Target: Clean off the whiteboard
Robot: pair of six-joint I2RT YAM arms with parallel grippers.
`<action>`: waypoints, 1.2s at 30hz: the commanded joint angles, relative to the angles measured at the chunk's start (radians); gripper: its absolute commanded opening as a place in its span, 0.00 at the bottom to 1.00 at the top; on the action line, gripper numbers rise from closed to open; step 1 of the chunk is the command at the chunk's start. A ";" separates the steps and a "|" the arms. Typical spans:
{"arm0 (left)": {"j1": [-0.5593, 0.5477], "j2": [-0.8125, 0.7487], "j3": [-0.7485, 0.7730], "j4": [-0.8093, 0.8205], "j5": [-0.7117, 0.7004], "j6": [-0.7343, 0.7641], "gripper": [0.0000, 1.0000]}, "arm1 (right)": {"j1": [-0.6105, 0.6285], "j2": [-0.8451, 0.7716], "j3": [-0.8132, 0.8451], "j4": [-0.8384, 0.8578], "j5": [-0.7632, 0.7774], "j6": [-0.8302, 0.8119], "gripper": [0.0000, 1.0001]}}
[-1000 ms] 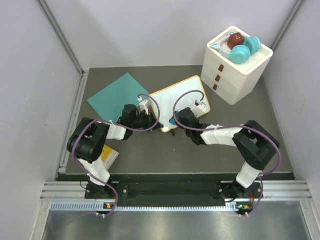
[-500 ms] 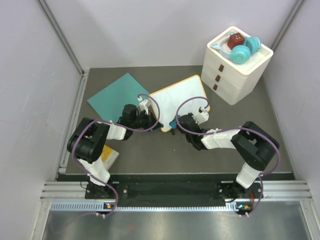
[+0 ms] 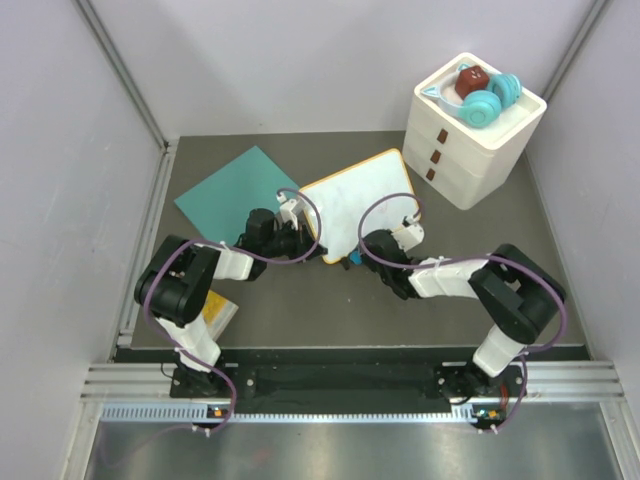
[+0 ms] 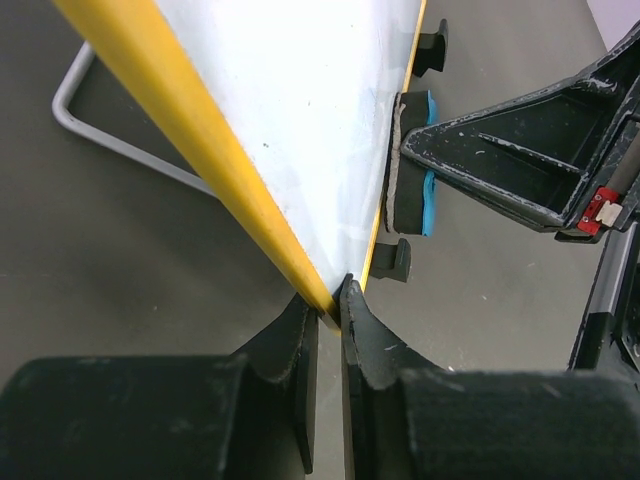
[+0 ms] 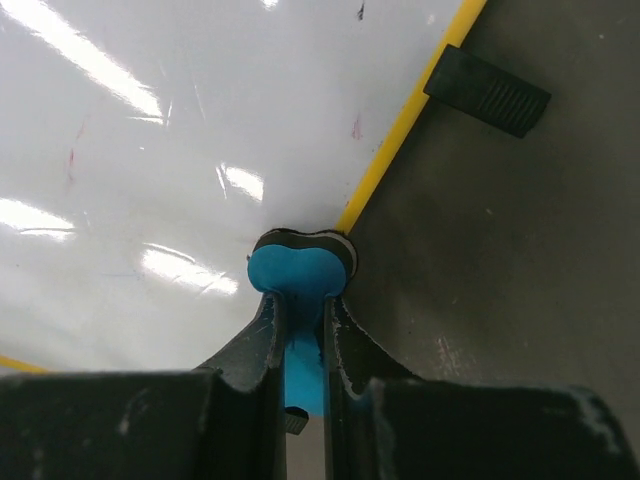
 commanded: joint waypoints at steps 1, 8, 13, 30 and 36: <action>-0.002 0.042 -0.016 -0.138 -0.169 0.122 0.00 | -0.025 0.044 0.079 -0.126 -0.023 -0.136 0.00; -0.002 0.047 -0.011 -0.142 -0.170 0.124 0.00 | -0.036 -0.028 0.142 -0.128 0.022 -0.227 0.00; -0.004 0.046 -0.011 -0.142 -0.170 0.125 0.00 | -0.114 -0.023 0.154 -0.095 -0.033 -0.256 0.00; -0.011 0.052 -0.004 -0.158 -0.174 0.134 0.00 | -0.427 -0.022 0.277 -0.020 -0.231 -0.462 0.00; -0.014 0.052 0.000 -0.164 -0.174 0.139 0.00 | -0.461 -0.005 0.366 0.006 -0.334 -0.514 0.00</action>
